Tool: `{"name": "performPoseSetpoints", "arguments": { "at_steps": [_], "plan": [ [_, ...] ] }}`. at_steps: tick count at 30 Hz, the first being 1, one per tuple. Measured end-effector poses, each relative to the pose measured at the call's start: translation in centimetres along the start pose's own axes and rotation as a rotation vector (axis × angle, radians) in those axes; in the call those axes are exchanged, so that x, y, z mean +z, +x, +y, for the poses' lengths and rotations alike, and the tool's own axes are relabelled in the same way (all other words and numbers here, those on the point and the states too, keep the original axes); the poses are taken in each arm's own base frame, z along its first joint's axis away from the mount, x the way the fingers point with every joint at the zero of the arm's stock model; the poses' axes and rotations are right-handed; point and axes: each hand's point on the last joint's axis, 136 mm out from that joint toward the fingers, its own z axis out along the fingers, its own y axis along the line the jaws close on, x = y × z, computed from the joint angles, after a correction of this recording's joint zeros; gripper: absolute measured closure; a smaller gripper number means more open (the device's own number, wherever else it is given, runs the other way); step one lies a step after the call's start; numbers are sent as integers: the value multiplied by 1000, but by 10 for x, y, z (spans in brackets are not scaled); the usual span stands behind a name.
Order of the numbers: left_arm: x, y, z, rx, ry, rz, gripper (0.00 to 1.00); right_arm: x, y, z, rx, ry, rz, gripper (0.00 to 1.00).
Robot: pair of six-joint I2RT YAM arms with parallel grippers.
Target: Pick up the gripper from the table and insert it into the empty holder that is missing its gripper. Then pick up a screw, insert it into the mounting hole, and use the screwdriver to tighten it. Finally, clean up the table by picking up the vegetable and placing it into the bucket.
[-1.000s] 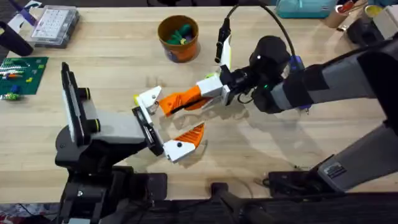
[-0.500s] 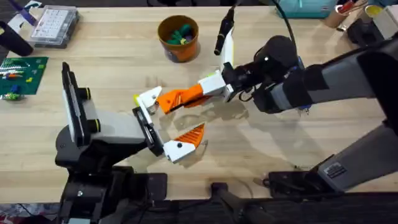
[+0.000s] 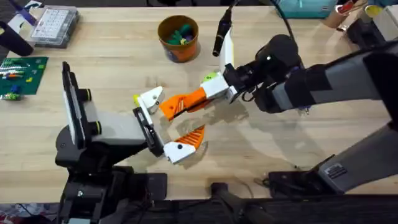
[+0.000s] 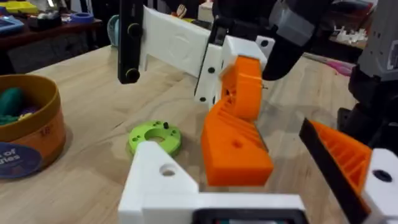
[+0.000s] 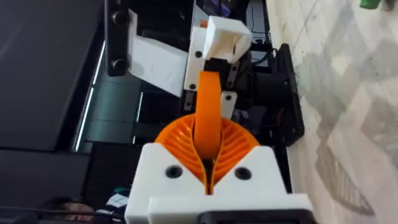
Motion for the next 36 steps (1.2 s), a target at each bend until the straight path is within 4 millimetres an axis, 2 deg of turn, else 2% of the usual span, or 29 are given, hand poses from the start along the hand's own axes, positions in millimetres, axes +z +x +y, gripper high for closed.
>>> {"name": "performPoseSetpoints", "arguments": {
  "at_steps": [8, 13, 26, 36],
  "plan": [
    [0, 0, -1, 9, 5, 0, 14, -2, -8, 3, -32, -2, -50, 982],
    [0, 0, -1, 10, 5, 0, 15, -2, -12, -2, 0, 2, -67, 982],
    [0, 0, -1, 10, 6, 0, 15, -2, -12, -11, 61, 12, -69, 982],
    [0, 0, -1, 10, 6, 0, 14, -2, -13, -11, 38, 13, -75, 982]
  ]
}}
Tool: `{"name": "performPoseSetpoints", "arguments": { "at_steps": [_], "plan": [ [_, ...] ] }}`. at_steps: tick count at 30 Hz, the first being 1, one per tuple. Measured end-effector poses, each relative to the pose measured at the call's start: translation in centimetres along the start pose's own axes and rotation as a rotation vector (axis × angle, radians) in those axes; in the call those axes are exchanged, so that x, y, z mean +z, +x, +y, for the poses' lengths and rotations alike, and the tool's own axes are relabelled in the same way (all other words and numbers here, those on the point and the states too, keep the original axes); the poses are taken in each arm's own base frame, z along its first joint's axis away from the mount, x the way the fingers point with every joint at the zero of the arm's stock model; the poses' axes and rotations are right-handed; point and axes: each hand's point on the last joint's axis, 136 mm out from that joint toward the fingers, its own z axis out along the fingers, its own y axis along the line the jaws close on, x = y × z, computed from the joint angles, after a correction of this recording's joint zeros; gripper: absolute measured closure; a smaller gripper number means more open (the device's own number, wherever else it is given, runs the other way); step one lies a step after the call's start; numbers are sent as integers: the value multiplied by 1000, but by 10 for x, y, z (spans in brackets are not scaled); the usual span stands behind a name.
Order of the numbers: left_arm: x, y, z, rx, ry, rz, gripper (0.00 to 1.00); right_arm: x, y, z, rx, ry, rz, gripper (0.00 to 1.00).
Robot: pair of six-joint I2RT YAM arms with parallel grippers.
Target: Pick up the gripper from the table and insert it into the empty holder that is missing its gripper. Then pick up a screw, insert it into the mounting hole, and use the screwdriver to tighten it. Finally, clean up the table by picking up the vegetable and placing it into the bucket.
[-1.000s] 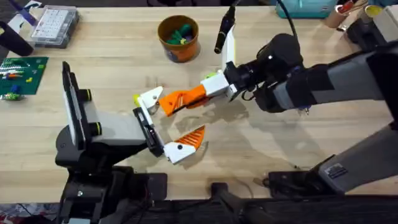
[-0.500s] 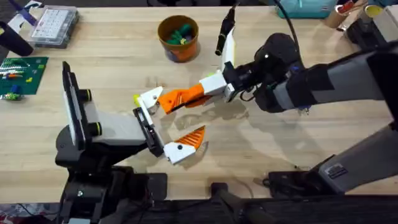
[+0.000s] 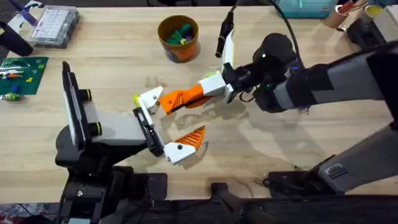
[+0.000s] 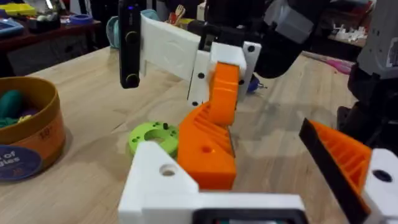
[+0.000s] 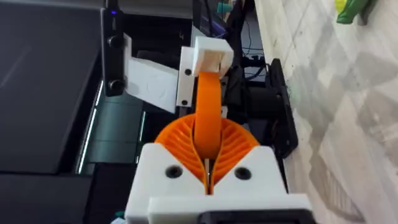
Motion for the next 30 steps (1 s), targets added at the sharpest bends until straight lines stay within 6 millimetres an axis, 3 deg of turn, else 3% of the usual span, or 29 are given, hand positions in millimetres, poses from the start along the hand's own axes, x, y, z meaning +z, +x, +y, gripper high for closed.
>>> {"name": "performPoseSetpoints", "arguments": {
  "at_steps": [20, 30],
  "plan": [
    [0, 0, 0, 0, 0, 0, 15, 5, -4, -2, 26, 3, -27, 982],
    [0, 0, 1, -1, -3, 0, 14, 18, -6, -4, 54, 7, -54, 982]
  ]
}}
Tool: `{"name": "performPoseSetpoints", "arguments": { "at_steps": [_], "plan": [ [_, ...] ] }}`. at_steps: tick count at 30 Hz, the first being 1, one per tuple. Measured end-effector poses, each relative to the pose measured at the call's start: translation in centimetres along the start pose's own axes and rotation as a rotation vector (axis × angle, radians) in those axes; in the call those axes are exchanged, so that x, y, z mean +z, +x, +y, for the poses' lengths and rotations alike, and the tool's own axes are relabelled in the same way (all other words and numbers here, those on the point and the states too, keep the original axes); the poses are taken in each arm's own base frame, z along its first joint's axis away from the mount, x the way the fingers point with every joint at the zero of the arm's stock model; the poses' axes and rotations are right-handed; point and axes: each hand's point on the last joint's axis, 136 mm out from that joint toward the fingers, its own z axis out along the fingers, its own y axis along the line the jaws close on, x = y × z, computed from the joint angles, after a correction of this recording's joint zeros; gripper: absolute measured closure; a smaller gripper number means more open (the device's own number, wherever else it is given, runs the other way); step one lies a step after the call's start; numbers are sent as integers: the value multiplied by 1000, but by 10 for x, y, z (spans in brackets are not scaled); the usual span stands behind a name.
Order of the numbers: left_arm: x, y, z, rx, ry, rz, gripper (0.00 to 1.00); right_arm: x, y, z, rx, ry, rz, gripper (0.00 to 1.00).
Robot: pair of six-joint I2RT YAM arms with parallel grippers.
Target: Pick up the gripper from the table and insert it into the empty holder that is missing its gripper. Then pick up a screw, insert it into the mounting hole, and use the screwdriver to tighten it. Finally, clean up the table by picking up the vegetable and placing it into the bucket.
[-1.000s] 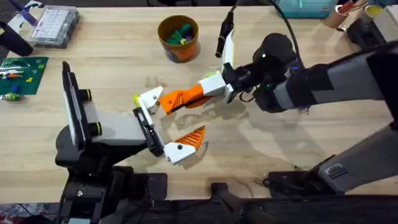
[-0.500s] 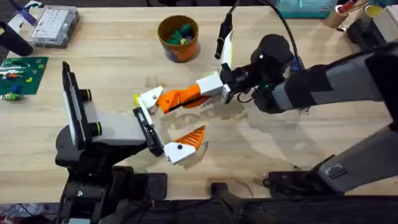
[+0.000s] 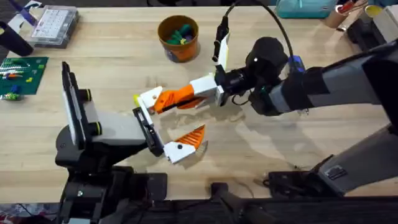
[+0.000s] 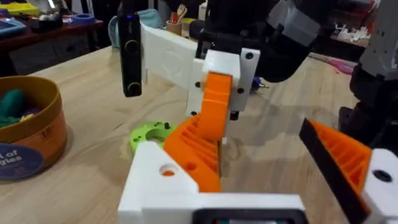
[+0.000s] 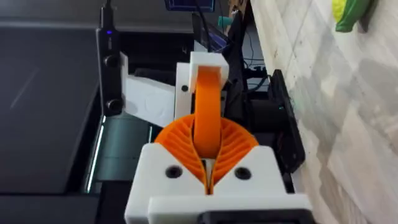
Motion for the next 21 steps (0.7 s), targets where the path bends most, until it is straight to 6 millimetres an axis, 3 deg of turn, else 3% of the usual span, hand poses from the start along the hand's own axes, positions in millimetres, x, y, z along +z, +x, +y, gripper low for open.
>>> {"name": "performPoseSetpoints", "arguments": {
  "at_steps": [21],
  "plan": [
    [0, 0, 1, 1, -5, 0, 14, 8, -16, 1, 13, 12, 56, 982]
  ]
}}
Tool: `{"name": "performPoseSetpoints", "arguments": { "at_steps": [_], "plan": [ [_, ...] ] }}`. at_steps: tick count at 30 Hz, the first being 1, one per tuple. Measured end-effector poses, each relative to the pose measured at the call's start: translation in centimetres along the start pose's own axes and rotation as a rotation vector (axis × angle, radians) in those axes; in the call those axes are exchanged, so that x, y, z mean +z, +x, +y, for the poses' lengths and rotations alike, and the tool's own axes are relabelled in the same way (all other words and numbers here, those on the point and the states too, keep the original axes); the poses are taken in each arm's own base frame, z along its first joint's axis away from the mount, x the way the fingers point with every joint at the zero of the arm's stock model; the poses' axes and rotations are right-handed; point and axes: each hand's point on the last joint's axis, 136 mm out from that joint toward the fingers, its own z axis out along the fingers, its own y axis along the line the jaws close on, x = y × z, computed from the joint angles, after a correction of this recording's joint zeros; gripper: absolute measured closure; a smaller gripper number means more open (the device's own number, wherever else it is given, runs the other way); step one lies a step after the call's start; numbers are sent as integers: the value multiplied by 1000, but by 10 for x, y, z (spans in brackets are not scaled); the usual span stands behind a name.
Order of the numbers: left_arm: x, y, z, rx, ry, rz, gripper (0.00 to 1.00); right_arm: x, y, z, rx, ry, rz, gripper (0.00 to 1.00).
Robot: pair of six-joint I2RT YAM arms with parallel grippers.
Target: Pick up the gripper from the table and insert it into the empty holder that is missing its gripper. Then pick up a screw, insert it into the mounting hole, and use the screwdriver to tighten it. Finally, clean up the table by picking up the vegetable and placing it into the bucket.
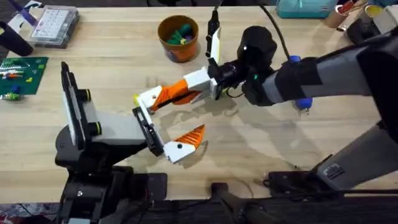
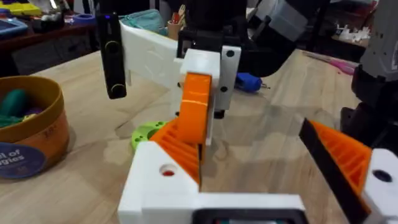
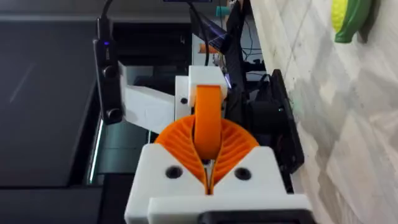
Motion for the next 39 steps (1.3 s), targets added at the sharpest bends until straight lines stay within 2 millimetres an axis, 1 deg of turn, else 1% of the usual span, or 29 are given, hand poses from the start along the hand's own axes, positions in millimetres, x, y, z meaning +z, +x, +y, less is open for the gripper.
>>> {"name": "performPoseSetpoints", "arguments": {
  "at_steps": [10, 20, 39],
  "plan": [
    [0, 0, 1, 0, -4, 0, 14, 2, -1, 1, -16, 0, -1, 982],
    [0, 0, 3, 1, -19, -1, 14, 9, -2, 2, -23, 2, -13, 982],
    [-1, 0, 4, 0, -20, -1, 14, 10, -3, 2, -26, 2, -15, 982]
  ]
}}
